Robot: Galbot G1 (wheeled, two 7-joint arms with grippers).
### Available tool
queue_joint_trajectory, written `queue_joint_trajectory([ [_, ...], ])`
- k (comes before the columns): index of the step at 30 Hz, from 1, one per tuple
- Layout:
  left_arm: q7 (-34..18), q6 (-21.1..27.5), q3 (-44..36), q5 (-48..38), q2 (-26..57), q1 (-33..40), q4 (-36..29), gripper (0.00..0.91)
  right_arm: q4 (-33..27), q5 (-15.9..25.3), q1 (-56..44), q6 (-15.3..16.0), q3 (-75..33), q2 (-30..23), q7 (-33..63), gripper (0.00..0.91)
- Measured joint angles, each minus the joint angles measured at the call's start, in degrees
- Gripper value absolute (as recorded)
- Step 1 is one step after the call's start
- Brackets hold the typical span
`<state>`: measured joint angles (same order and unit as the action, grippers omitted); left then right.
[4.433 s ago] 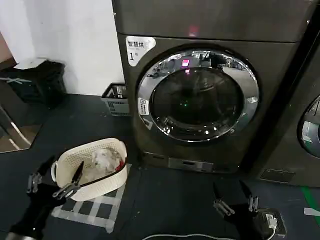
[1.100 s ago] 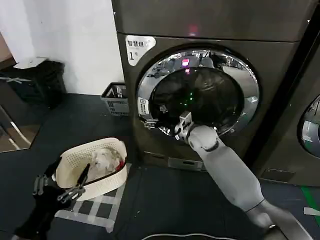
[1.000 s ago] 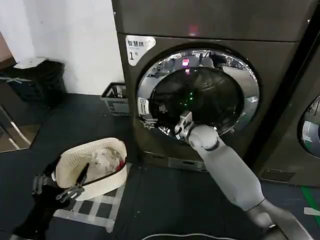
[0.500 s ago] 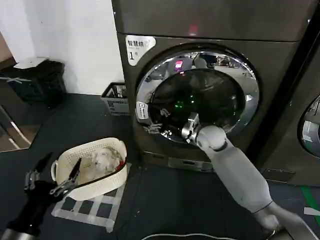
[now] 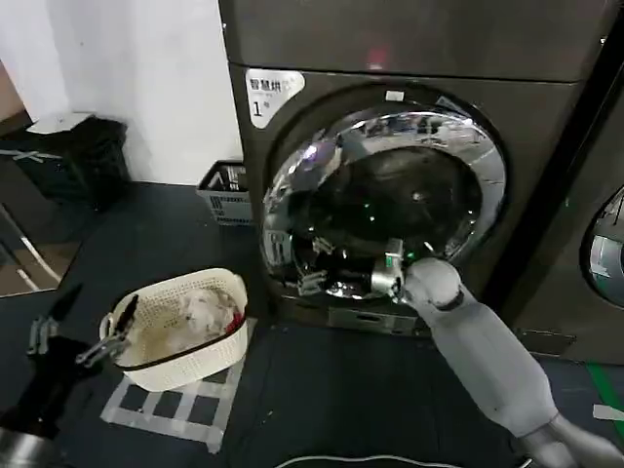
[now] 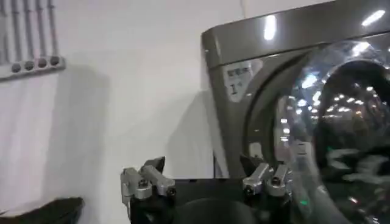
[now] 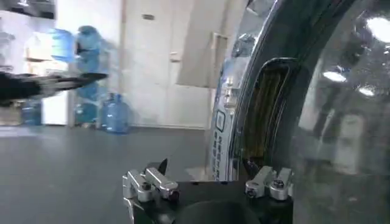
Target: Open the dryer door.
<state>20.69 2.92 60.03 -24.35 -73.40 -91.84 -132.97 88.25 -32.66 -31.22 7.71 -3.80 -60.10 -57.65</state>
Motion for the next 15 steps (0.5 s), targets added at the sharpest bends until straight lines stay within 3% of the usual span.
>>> queue_joint_trajectory([
  [7,-1.0,-0.1,-0.2,-4.5,4.5,3.1,3.6,0.907,1.7,-0.5,-3.3,-2.5,-2.7,2.5,-7.2,0.907],
  [10,-0.9,0.0,-0.6,-8.3,6.8,4.6,5.0,0.907,2.4,0.2,-4.9,-1.2,-4.2,3.8,-11.6,0.907],
  [15,-0.1,-0.7,-1.9,-14.2,10.3,7.6,6.9,0.907,3.7,-0.6,-7.8,-1.6,-6.3,5.6,-17.4,0.907],
])
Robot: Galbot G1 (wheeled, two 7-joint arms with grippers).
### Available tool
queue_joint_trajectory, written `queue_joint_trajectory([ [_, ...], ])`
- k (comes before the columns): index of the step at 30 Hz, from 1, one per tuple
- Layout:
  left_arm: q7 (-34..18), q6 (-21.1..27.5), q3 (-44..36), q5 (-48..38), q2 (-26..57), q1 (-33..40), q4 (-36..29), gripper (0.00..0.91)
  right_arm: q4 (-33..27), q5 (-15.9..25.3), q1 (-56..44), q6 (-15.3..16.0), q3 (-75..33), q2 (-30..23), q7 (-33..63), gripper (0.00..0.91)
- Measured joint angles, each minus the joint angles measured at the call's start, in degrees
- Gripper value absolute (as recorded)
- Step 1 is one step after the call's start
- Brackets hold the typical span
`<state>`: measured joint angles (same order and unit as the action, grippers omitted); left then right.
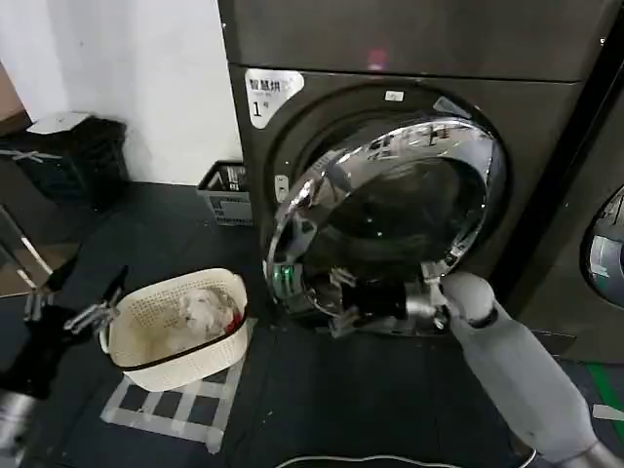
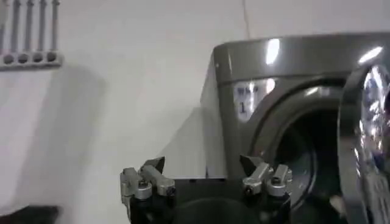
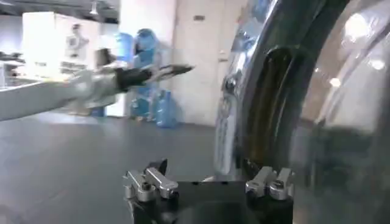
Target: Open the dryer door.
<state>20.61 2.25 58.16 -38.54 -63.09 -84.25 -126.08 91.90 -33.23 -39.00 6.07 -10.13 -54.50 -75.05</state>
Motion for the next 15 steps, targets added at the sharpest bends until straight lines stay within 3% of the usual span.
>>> queue_joint_trajectory([
  [6,0.3,2.4,-1.7,-7.2,5.1,3.5,1.8,0.907,2.2,-0.1,-3.7,-1.6,-2.6,1.8,-4.3,0.907],
  [15,4.6,-2.2,-9.0,-16.8,14.6,10.5,9.8,0.907,4.8,-2.5,-8.6,-3.3,-6.4,4.8,-8.8,0.907],
])
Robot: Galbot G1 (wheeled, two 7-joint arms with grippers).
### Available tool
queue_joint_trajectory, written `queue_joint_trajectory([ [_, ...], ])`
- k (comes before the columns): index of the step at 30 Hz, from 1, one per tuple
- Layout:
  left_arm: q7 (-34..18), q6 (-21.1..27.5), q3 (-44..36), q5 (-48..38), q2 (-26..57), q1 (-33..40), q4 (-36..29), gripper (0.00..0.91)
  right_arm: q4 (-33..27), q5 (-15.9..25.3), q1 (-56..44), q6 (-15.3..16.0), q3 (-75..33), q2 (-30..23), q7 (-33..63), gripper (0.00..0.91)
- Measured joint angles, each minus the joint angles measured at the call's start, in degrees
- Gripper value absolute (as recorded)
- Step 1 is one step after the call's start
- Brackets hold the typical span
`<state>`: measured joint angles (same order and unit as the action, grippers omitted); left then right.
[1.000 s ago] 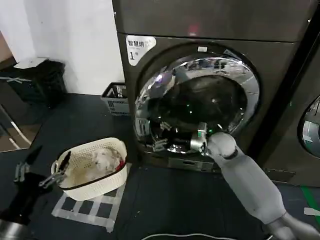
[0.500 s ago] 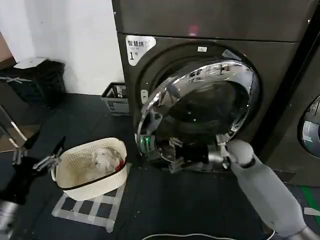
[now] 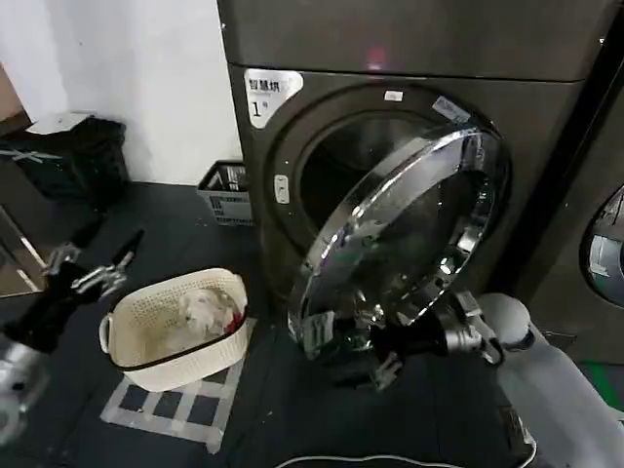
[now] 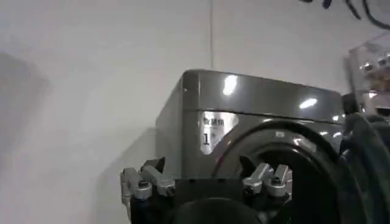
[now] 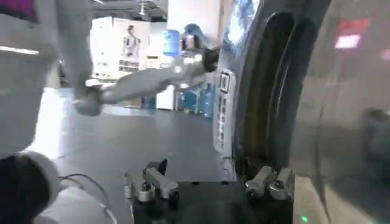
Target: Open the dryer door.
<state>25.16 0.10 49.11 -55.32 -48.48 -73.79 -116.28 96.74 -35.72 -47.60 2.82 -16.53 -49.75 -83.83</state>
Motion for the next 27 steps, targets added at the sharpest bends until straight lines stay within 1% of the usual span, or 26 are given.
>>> queue_joint_trajectory([
  [6,-0.7,-1.1,-9.4,-1.4,5.7,6.5,5.7,0.907,1.5,-1.7,-2.7,-1.2,-2.6,1.9,0.0,0.907],
  [11,-0.8,-2.6,-19.2,-2.2,8.5,12.7,10.2,0.907,2.4,-1.5,-5.1,-4.0,-5.2,3.6,0.0,0.907],
  [13,-0.7,-3.1,-22.9,-2.7,8.7,15.1,11.6,0.907,2.7,-1.7,-6.1,-5.1,-6.1,4.2,0.0,0.907],
  [16,1.5,-3.4,-29.0,-3.0,8.5,19.2,14.0,0.907,3.1,-2.6,-7.5,-6.4,-7.3,5.1,0.0,0.907],
  [22,2.2,-4.0,-40.3,-1.9,6.8,28.5,18.8,0.907,2.3,-3.9,-11.3,-10.6,-11.1,5.9,0.0,0.907],
  [27,2.8,-4.4,-48.8,-0.9,4.1,34.8,23.1,0.907,-0.3,-5.6,-12.8,-11.6,-15.9,5.0,0.1,0.907],
])
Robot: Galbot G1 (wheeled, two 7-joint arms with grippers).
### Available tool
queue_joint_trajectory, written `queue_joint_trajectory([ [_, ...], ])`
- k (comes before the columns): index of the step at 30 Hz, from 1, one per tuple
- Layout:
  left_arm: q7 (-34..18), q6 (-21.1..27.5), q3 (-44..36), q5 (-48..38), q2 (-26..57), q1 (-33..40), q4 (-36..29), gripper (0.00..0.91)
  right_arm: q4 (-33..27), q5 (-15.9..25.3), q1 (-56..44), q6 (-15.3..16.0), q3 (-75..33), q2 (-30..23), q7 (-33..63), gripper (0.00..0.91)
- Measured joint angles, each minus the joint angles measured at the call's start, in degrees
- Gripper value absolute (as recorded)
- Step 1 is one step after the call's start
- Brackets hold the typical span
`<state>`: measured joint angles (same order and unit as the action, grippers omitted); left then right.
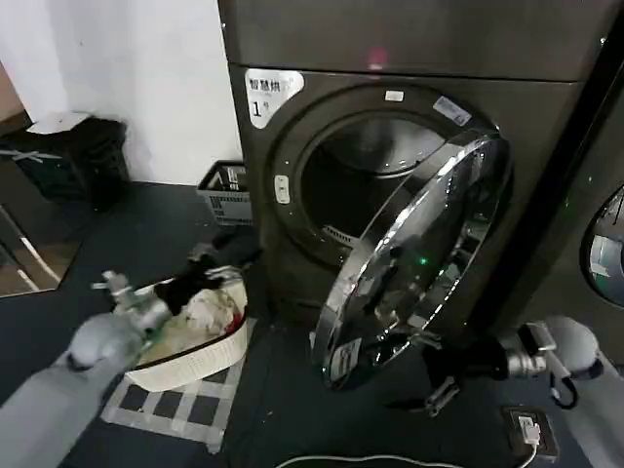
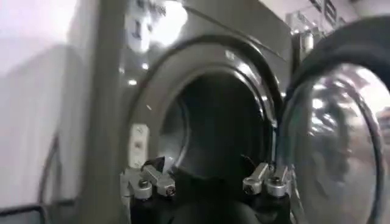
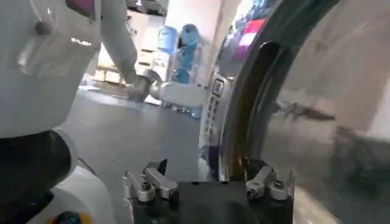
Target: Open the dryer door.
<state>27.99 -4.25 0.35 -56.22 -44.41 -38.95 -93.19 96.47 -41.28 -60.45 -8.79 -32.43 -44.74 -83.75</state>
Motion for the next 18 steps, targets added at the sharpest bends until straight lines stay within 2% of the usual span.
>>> queue_joint_trajectory([
  [9,1.5,-0.5,-10.0,1.1,-5.3,7.9,5.7,0.907,-6.1,-0.7,-2.9,-1.4,-10.2,-2.3,0.1,0.907],
  [18,3.5,-1.3,-17.2,3.8,-10.4,12.5,10.1,0.907,-7.6,-0.5,-7.6,-1.8,-23.3,-5.1,2.0,0.907],
])
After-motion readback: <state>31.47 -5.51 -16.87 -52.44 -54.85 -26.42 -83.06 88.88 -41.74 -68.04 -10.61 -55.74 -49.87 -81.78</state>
